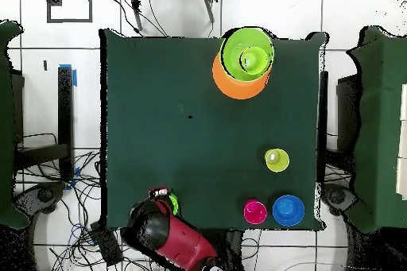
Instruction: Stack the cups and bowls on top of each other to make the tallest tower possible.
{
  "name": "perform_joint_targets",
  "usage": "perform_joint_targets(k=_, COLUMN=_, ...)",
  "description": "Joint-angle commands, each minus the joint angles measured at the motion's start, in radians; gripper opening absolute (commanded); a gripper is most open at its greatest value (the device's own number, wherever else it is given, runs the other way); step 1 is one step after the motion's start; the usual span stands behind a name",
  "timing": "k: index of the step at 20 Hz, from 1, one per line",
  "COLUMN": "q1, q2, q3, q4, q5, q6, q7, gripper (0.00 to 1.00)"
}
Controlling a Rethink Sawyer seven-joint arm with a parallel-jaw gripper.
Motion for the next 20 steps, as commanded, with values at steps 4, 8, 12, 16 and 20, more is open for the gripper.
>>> perform_joint_targets(k=4, q1=0.002, q2=0.058, q3=0.102, q4=0.009, q5=0.001, q6=-0.015, q7=0.235, gripper=1.0)
perform_joint_targets(k=8, q1=-0.015, q2=0.105, q3=0.125, q4=-0.016, q5=-0.009, q6=-0.061, q7=0.245, gripper=1.0)
perform_joint_targets(k=12, q1=-0.023, q2=0.171, q3=0.146, q4=-0.047, q5=-0.025, q6=-0.126, q7=0.264, gripper=1.0)
perform_joint_targets(k=16, q1=-0.045, q2=0.231, q3=0.157, q4=-0.065, q5=-0.052, q6=-0.181, q7=0.265, gripper=1.0)
perform_joint_targets(k=20, q1=-0.064, q2=0.289, q3=0.166, q4=-0.078, q5=-0.082, q6=-0.239, q7=0.273, gripper=1.0)
